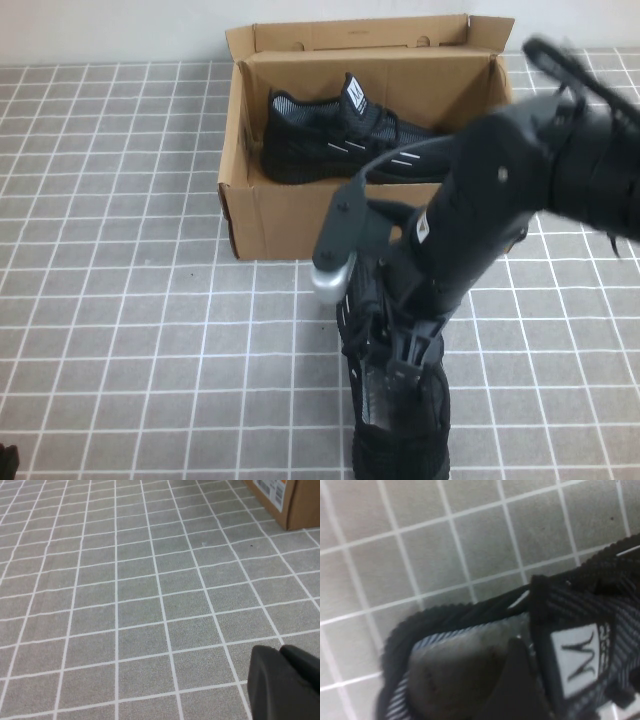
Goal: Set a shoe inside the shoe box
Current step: Pick up the shoe from the table
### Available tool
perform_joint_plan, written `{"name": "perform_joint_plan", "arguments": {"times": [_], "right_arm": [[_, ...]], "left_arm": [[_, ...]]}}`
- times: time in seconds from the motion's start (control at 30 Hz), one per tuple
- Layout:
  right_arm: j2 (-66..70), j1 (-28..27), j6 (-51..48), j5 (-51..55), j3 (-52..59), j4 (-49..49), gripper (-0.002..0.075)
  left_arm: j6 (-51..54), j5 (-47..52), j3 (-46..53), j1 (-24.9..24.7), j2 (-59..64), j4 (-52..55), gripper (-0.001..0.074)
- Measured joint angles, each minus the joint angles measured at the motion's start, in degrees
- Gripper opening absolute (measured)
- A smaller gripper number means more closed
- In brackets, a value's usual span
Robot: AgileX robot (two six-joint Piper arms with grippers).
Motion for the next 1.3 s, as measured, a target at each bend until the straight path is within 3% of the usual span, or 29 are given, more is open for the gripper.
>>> {"name": "perform_joint_plan", "arguments": {"times": [0.17, 0.33, 0.83, 1.03, 1.3], "right_arm": [[0.00, 0.00, 1.98, 9.33, -4.80, 0.04, 0.0466], [0.00, 0.00, 2.32, 12.04, -5.14, -1.95, 0.0466], [2.16, 1.07, 2.79, 8.09, -5.23, -2.60, 0.0466], [2.16, 4.76, 5.41, 8.22, -5.23, -8.31, 0.0466], [3.04, 4.97, 5.64, 2.86, -5.23, -13.47, 0.0466]], "left_arm": [[0.00, 0.00, 0.00, 0.00, 0.00, 0.00, -0.0001], [0.00, 0.00, 0.00, 0.00, 0.00, 0.00, -0.0001], [0.00, 0.00, 0.00, 0.00, 0.00, 0.00, -0.0001], [0.00, 0.00, 0.00, 0.00, 0.00, 0.00, -0.0001], [0.00, 0.00, 0.00, 0.00, 0.00, 0.00, -0.0001]]}}
